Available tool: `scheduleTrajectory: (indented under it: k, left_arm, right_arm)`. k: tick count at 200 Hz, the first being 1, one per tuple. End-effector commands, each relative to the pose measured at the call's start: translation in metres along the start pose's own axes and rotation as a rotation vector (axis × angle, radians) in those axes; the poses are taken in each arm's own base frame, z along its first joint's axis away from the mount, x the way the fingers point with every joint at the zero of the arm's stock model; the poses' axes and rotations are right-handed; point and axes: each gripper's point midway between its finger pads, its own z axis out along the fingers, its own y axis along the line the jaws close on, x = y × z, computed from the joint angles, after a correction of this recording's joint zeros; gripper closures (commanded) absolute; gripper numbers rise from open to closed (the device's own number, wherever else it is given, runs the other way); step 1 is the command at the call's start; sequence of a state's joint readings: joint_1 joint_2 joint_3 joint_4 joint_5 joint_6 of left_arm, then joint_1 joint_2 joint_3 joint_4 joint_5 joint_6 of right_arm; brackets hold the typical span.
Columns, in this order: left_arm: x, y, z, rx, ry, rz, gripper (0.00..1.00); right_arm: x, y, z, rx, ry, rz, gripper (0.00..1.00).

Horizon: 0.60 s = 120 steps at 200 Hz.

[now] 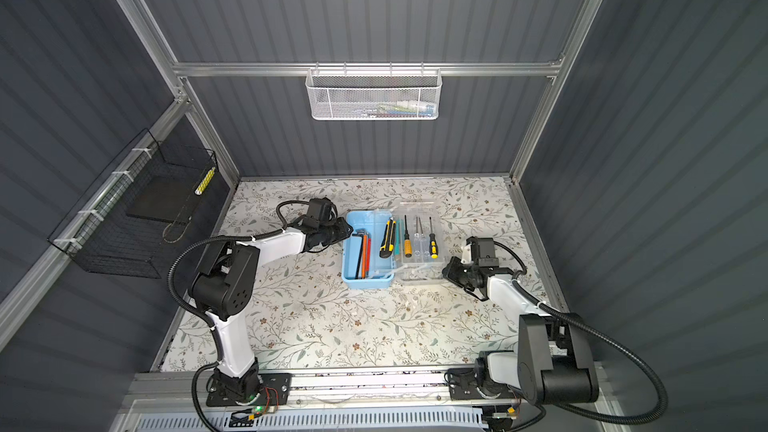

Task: Pack the tool kit
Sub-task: 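Grasp the open clear lid edge with the right gripper while the left holds the box, then swing the clear lid over the box with the right gripper to close it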

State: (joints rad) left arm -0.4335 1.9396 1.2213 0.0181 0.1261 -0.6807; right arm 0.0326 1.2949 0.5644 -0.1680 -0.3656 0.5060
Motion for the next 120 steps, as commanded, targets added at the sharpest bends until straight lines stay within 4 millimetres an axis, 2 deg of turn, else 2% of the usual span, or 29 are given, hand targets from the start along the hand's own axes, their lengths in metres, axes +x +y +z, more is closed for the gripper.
scheduleTrajectory:
  k: [1,21,90,95,120]
  left_arm:
    - [-0.015,-0.014,-0.007,0.010,-0.025,0.040,0.68]
    - [-0.014,-0.022,-0.005,0.050,-0.013,0.031,0.68]
    - [-0.005,-0.026,-0.002,0.103,0.016,0.004,0.72]
    - [-0.004,-0.027,-0.002,0.107,0.017,0.004,0.72]
    - [-0.004,-0.025,-0.003,0.100,0.010,0.004,0.72]
  right_arm:
    - [-0.021,-0.008,-0.013,0.087,-0.076,0.015,1.00]
    - [-0.031,-0.007,-0.022,0.117,-0.112,-0.005,1.00]
    - [-0.055,0.013,-0.063,0.164,-0.224,-0.099,1.00]
    - [-0.059,0.018,-0.073,0.159,-0.255,-0.115,1.00]
    - [-0.065,0.030,-0.087,0.189,-0.288,-0.172,1.00]
